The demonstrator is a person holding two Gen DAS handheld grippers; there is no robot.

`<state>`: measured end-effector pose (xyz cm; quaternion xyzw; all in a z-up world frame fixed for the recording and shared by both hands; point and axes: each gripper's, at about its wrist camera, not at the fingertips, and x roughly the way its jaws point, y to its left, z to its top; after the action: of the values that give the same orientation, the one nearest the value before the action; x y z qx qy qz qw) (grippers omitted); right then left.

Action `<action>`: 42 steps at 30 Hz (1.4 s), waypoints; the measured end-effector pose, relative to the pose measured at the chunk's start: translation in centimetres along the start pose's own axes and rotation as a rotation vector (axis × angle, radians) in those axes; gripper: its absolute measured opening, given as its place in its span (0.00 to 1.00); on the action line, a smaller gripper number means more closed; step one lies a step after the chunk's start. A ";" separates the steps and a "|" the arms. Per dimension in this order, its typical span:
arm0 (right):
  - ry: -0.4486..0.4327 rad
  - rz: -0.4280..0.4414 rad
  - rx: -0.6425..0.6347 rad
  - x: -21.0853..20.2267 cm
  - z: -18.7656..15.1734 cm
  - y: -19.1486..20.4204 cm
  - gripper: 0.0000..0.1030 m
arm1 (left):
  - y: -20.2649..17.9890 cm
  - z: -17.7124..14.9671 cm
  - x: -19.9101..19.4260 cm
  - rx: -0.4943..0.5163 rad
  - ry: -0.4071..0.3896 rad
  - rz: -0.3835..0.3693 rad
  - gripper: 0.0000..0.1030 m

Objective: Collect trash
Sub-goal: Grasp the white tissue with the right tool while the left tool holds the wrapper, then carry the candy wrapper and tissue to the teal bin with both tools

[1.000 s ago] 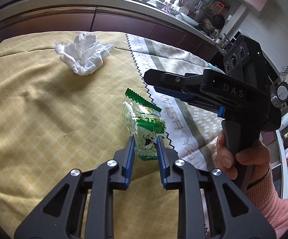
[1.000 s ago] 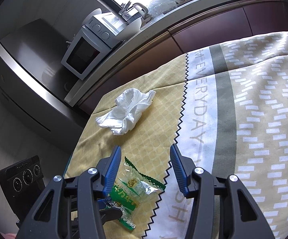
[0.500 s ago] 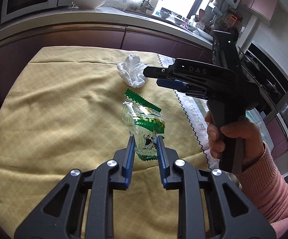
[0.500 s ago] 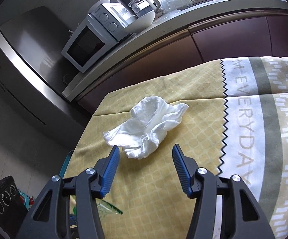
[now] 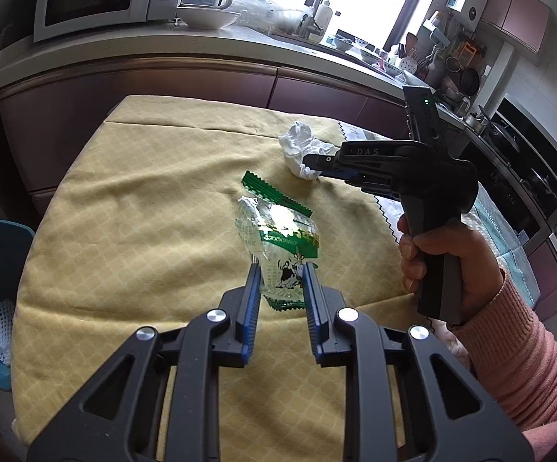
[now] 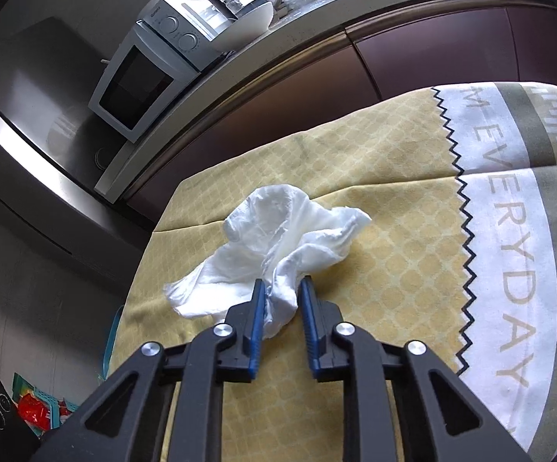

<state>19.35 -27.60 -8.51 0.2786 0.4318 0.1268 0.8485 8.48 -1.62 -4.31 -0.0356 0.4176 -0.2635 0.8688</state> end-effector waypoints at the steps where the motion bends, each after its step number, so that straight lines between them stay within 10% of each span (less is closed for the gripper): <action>1: -0.002 0.005 0.001 0.0 0.0 0.0 0.11 | 0.1 0.0 -0.1 -0.001 -0.002 0.007 0.21; 42: -0.019 0.266 -0.181 -5.9 -7.6 9.0 0.08 | 5.5 -1.9 -7.6 -0.080 -0.109 0.135 0.21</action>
<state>9.98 -20.26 -2.90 0.2567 0.3701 0.2737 0.8498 5.57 7.06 -1.70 -0.0563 0.3814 -0.1854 0.9039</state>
